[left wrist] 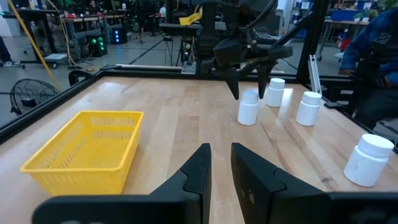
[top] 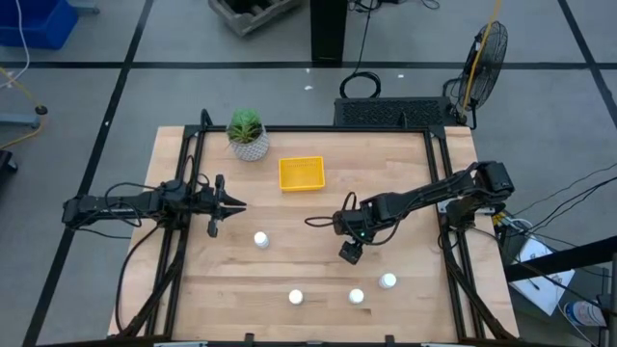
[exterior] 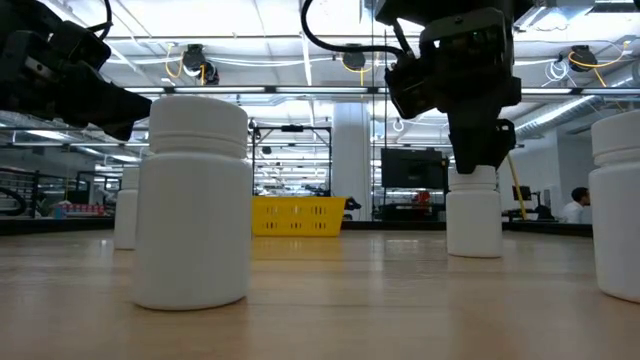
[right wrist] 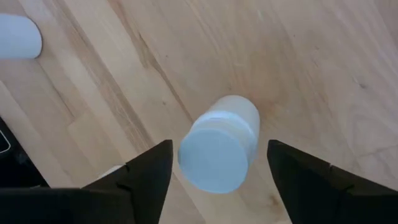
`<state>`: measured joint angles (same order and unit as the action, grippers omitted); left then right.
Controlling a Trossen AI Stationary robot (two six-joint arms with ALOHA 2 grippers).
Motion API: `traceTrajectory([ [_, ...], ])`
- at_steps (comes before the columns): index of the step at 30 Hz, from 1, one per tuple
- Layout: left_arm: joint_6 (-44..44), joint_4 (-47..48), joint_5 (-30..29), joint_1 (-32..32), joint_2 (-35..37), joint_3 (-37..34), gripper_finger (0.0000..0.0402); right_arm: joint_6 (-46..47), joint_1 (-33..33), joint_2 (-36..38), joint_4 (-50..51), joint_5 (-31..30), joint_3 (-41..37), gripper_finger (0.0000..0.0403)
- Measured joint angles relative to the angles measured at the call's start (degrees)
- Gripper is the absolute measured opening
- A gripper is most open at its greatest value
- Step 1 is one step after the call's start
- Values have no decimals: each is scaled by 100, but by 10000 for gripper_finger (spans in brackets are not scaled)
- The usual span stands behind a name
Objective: Pick and place pill bottles into a basket
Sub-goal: Put the white pill bottle into the yellow basket
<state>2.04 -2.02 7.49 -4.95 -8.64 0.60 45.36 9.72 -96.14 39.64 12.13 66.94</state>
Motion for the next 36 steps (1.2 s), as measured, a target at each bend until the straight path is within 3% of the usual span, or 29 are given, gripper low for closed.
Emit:
traceTrajectory([
  [11,-18,-68,-2,0,1,0,65,26,0,28,-299,168,-376,185],
  [21,-7,-70,-3,0,1,0,65,37,-43,178,-468,-39,-379,160],
  [24,-24,-70,-4,0,0,0,65,-79,-267,461,-773,-449,-390,149],
  [30,-20,-74,-7,0,2,0,65,-436,-1097,864,-1197,-674,-361,149],
  [36,-26,-89,-7,0,2,0,65,-1231,-1601,820,-1149,-1094,389,149],
])
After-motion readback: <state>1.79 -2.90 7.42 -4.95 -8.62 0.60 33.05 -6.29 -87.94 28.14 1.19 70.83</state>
